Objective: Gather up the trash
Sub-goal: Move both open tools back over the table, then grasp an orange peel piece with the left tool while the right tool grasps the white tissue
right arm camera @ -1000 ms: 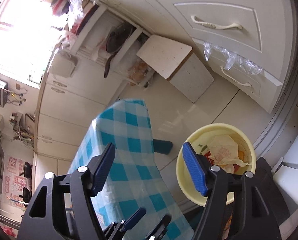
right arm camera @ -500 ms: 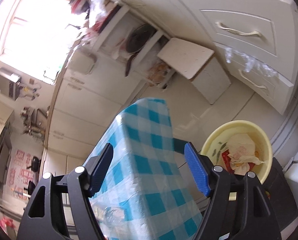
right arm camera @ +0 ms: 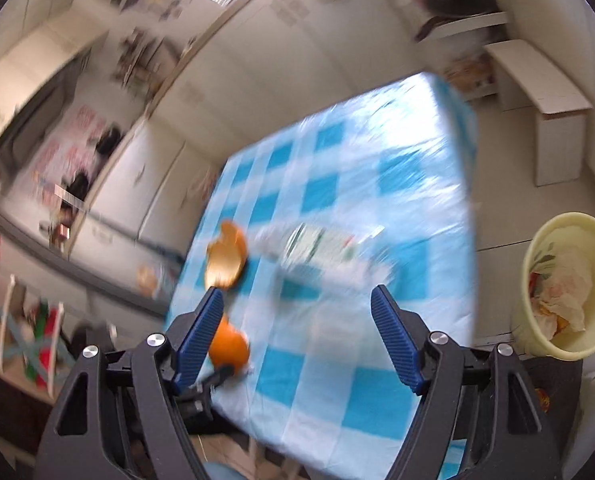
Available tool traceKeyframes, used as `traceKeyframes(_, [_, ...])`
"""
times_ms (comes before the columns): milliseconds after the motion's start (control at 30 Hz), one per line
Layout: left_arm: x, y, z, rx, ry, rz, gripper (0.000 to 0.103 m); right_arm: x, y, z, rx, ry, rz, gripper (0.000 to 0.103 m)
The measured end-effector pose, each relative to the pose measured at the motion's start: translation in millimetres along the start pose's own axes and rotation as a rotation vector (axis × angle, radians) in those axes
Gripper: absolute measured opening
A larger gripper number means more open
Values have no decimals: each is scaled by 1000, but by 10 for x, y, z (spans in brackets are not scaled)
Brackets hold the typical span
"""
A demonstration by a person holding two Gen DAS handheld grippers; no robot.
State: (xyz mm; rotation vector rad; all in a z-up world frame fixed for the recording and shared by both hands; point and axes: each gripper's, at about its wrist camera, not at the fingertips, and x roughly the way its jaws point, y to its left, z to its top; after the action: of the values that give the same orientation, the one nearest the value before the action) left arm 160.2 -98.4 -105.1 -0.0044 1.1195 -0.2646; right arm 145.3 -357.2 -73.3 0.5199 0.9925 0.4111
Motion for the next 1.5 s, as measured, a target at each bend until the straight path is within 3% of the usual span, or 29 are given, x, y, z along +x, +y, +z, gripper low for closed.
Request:
traceKeyframes(67, [12,117,16,-52,9,-45,55,223,160,-88,-92,70,-53,73])
traceKeyframes(200, [30,171,11,-59,8,-45,51,575,480,-296,-296,167,-143,73])
traceKeyframes(500, [29,436,77,-170,26,-195,39,1008,957,-695,-540,187,-133,71])
traceKeyframes(567, [9,516,94,-202,25,-224,37,1108,992,-723,-557,196,-131,58])
traceKeyframes(800, [-21,675,110,-248,28,-287,37,1185,1087,-669,-557,173,-75,46])
traceKeyframes(867, [-11,715,105,-254,27,-285,37,1249,1093,-669,-563,193,-83,27])
traceKeyframes(967, [-15,784,105,-267,24,-280,37,1292,1104,-643,-582,203,-100,17])
traceKeyframes(1100, [-52,860,106,-266,10,-256,37,1277,1089,-585,-568,202,-96,19])
traceKeyframes(1167, [-56,860,104,-258,8,-246,37,1280,1078,-571,-555,181,-105,49])
traceKeyframes(1233, [-63,861,96,-243,5,-226,37,1301,1099,-568,-559,163,-95,57])
traceKeyframes(1400, [-84,836,90,-209,-9,-174,37,1452,1212,-616,-617,149,-98,59])
traceKeyframes(1500, [-113,844,77,-189,-22,-140,37,1469,1235,-608,-636,152,-105,42])
